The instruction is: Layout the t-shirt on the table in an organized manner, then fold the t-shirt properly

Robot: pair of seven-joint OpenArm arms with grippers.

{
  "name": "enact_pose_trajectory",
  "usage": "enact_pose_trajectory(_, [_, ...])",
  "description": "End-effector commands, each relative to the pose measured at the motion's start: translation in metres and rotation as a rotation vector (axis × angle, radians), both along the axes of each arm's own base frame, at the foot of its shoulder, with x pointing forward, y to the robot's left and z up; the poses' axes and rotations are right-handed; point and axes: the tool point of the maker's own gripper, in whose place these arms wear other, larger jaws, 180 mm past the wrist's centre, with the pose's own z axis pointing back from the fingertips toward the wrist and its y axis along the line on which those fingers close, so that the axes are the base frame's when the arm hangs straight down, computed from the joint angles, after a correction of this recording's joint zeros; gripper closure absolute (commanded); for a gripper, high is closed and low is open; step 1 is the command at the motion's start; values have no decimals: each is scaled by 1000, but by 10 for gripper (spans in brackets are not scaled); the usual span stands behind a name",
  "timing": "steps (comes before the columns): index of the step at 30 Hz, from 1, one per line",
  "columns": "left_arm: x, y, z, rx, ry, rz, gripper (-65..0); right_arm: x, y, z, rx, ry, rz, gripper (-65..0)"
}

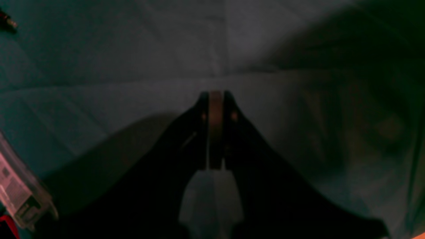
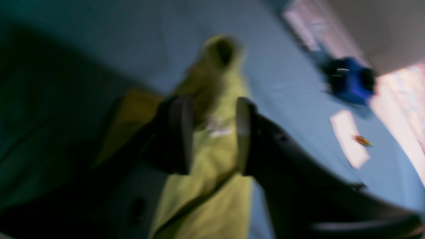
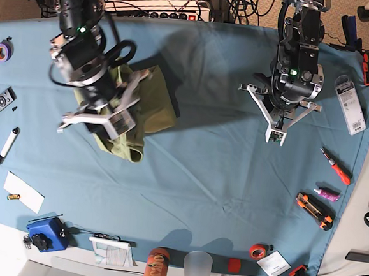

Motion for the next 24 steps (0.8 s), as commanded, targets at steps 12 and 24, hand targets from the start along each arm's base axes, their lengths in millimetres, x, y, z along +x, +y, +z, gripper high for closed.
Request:
enact_pose_trajectory(12, [9,-2,11,-10,-53,-1,0,34,-74,-37,164,68,-174,0])
enact_pose_trajectory(24, [12,-29,19,-153,-87,-67,0,15,-53,-152,245,424,-86,0])
